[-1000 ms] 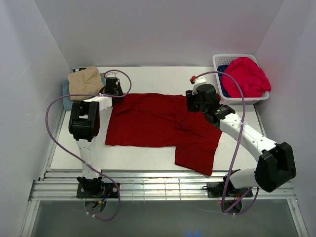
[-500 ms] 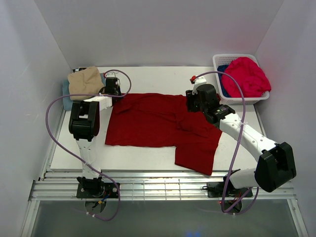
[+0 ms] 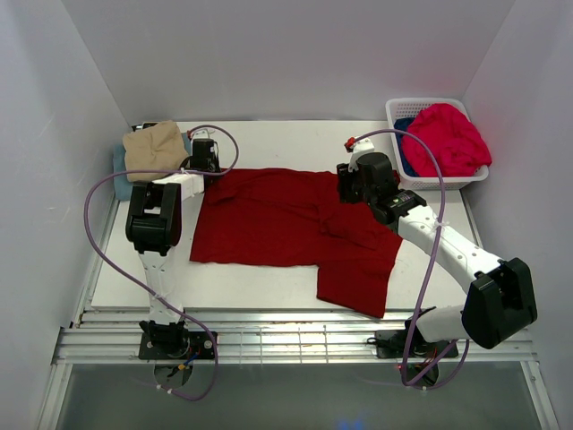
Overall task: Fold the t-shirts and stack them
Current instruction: Fold the flattened tshirt in 1/3 of the way
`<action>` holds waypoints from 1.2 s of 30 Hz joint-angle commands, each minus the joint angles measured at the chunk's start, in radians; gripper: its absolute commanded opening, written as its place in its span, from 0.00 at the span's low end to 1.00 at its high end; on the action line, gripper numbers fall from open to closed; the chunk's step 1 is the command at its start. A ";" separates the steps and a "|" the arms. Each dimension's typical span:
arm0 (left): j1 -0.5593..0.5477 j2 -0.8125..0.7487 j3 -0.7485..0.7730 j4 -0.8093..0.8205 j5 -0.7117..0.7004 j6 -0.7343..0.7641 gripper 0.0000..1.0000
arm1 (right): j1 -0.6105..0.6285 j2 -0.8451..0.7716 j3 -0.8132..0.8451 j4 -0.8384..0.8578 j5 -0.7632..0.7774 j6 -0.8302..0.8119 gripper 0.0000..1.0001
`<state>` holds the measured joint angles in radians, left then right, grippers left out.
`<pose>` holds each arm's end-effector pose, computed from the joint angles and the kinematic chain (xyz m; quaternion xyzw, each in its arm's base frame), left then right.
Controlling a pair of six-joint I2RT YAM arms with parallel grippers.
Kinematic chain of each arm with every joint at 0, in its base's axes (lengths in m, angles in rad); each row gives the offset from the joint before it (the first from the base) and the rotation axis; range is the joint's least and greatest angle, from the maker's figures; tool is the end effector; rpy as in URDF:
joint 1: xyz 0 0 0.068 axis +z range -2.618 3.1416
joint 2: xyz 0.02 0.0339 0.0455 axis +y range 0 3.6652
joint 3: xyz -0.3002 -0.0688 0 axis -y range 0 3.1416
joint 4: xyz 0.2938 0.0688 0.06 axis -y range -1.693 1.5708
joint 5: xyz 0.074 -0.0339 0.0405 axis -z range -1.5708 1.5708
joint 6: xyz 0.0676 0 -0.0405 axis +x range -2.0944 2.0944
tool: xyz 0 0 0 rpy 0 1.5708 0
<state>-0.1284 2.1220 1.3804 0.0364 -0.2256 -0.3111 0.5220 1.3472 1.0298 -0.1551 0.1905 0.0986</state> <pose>0.5384 -0.0543 0.1244 -0.1293 0.8940 0.0089 0.4290 0.3326 0.1765 0.3076 -0.1299 0.8406 0.0814 0.5195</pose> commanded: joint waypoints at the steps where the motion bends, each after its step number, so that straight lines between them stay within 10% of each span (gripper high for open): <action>1: 0.000 -0.019 0.071 0.026 -0.044 0.020 0.03 | -0.002 -0.011 -0.004 0.025 -0.011 0.009 0.47; 36: 0.007 0.127 0.260 -0.026 -0.147 0.112 0.04 | -0.088 0.242 0.065 -0.021 0.098 0.062 0.47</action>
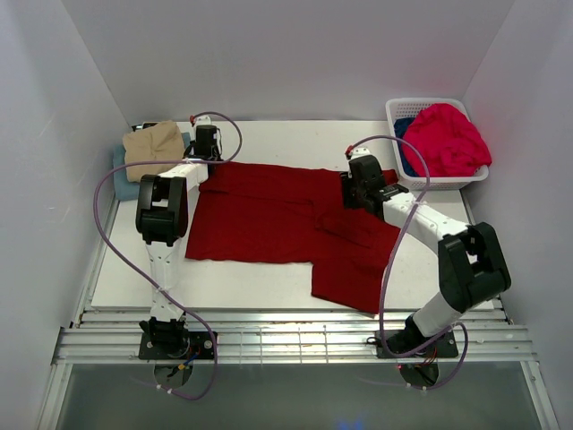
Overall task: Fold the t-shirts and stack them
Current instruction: Fold the flattened tshirt in 1/3 of the way
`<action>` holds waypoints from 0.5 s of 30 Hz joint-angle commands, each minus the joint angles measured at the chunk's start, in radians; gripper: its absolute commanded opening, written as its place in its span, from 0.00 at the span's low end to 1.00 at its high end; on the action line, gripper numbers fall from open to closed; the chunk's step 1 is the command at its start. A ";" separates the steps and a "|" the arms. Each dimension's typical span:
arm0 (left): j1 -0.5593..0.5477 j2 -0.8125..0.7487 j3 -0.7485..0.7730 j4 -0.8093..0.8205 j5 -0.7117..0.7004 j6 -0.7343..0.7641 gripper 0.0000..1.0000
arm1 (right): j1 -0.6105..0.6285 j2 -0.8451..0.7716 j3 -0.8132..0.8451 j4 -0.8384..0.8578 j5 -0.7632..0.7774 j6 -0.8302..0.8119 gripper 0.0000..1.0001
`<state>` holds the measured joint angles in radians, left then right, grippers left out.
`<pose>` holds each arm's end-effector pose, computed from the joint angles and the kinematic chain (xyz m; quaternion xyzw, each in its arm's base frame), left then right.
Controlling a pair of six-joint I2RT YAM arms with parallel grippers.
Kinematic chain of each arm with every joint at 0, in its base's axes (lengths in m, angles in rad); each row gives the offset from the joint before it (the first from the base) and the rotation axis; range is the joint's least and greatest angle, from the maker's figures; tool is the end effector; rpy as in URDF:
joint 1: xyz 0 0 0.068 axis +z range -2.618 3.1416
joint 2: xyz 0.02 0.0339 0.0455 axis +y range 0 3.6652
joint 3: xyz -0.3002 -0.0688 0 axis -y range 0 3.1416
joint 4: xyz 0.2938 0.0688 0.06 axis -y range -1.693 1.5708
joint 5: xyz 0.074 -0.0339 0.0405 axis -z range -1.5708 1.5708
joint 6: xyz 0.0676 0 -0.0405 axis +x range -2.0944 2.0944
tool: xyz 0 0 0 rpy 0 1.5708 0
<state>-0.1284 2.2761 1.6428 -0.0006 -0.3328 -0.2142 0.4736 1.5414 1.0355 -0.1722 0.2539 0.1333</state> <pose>0.5960 -0.0547 0.1349 -0.1125 0.8759 0.0697 0.4639 0.3689 0.1700 0.2362 -0.0976 0.8911 0.0190 0.4428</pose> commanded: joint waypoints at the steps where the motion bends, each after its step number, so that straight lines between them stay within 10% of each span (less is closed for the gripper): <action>1: 0.007 -0.026 -0.011 0.011 -0.038 0.015 0.04 | -0.047 0.066 0.073 -0.001 0.036 0.028 0.46; 15: 0.019 -0.021 -0.057 0.031 -0.049 0.021 0.04 | -0.130 0.353 0.277 0.023 0.041 -0.004 0.43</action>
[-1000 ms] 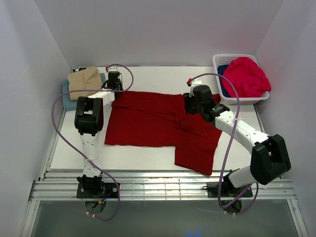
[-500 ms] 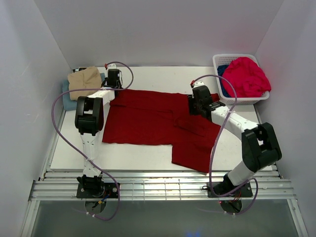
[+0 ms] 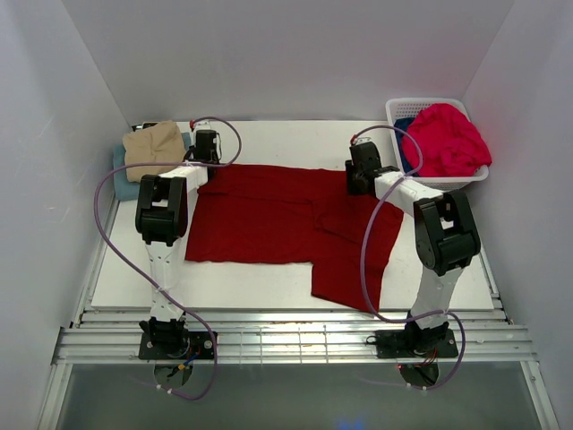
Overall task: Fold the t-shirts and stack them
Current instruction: Fold the flattened tshirt in 1/3 of the way
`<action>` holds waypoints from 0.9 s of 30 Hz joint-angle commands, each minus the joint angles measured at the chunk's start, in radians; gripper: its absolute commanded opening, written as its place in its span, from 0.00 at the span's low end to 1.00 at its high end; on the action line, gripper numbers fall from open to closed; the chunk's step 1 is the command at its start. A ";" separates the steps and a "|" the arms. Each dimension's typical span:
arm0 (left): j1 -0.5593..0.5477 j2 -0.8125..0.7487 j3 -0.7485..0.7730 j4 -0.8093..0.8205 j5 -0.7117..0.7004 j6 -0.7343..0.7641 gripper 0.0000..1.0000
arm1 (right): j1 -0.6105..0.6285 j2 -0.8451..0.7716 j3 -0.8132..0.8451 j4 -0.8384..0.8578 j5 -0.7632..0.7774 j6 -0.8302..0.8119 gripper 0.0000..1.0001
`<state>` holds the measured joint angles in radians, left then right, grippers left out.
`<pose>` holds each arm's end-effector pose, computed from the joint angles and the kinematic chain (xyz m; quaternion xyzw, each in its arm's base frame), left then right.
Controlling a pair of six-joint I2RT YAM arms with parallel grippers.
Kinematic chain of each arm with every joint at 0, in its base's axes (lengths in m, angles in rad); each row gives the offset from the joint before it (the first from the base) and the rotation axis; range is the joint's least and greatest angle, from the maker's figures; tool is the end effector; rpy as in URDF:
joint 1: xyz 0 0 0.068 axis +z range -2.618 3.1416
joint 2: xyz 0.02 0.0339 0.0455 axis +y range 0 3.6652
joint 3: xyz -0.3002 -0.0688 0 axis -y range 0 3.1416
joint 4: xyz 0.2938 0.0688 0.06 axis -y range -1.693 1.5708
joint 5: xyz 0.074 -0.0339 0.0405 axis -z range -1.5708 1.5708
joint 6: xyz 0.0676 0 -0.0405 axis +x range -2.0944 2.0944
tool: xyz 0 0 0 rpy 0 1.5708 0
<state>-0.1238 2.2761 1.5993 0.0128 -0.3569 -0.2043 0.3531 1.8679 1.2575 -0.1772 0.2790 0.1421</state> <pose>0.5878 -0.0493 0.1202 -0.1133 0.8808 0.0870 0.4513 0.4578 0.1489 0.1828 -0.0436 0.9158 -0.0320 0.3979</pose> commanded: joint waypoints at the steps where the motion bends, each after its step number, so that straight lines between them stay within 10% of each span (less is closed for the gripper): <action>1: 0.015 -0.020 -0.015 0.018 -0.024 0.009 0.04 | -0.014 0.052 0.062 0.028 0.019 -0.013 0.41; 10: 0.019 -0.026 -0.039 0.027 -0.031 0.006 0.04 | -0.039 0.206 0.167 0.025 0.020 -0.019 0.08; 27: 0.052 -0.015 -0.050 0.030 -0.036 -0.003 0.08 | -0.068 0.335 0.315 -0.033 -0.021 -0.003 0.08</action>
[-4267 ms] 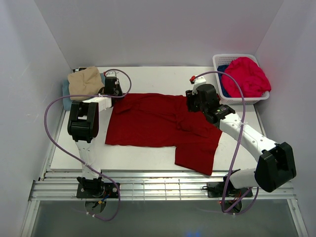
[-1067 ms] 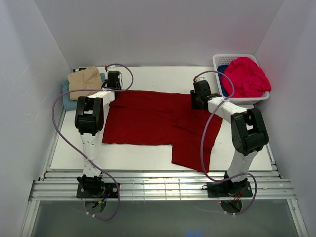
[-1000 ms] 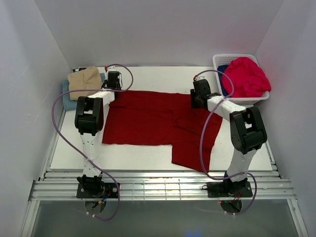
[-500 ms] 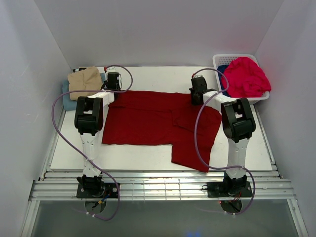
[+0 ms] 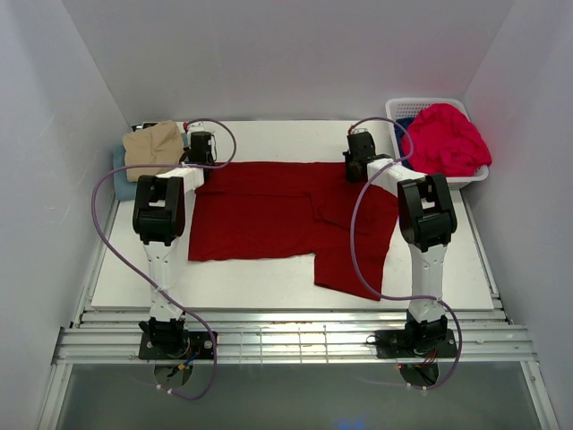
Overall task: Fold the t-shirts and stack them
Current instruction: Fold the flattened tshirt in 1/3 of the way
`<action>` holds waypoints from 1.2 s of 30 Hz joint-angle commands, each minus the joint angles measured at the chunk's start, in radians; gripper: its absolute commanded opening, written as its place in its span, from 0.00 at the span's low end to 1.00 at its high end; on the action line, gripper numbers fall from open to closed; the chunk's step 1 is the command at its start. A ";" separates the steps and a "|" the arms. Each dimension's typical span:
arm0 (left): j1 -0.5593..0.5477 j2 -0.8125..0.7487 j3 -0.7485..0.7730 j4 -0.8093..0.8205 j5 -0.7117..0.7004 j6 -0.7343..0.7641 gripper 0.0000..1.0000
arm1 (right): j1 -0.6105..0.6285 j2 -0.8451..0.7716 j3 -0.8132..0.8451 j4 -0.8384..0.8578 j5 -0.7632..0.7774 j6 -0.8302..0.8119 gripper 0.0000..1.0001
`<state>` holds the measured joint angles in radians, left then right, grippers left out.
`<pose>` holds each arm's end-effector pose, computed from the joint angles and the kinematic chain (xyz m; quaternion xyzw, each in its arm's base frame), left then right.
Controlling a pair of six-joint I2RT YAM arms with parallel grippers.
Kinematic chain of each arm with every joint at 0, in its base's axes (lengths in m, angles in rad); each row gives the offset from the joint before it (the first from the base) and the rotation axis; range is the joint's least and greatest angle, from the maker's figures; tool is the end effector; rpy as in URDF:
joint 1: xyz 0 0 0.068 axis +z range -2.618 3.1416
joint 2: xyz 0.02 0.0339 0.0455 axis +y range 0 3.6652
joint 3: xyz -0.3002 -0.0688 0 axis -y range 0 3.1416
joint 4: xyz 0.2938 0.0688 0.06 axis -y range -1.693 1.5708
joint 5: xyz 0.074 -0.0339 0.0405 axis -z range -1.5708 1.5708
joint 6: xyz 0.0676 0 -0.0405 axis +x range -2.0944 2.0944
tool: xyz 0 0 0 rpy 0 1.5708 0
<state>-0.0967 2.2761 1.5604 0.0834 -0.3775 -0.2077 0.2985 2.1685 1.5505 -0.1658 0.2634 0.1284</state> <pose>0.5857 -0.0318 0.1137 -0.1333 0.8700 0.0981 0.4644 0.5421 0.1484 0.1420 -0.0276 0.9165 -0.0380 0.3972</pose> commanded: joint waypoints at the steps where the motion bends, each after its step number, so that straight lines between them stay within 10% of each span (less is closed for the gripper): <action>1: 0.025 -0.015 -0.008 -0.039 -0.011 0.001 0.13 | -0.013 0.031 0.023 -0.041 -0.007 0.007 0.08; 8: 0.022 -0.046 0.081 0.026 -0.023 0.007 0.98 | -0.013 -0.087 0.037 0.034 -0.001 -0.090 0.35; 18: -0.083 -0.421 -0.069 0.081 -0.280 0.093 0.98 | 0.004 -0.594 -0.205 -0.004 0.019 -0.072 0.51; 25: -0.164 -0.670 -0.413 -0.419 -0.308 -0.199 0.96 | 0.189 -0.803 -0.441 -0.241 0.114 0.057 0.49; 36: -0.192 -0.808 -0.622 -0.695 -0.304 -0.440 0.97 | 0.310 -1.093 -0.792 -0.357 0.051 0.284 0.49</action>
<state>-0.2752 1.5238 0.9199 -0.5045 -0.6571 -0.5529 0.5827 1.1595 0.7761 -0.5087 0.3183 0.3225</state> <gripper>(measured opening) 0.967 0.491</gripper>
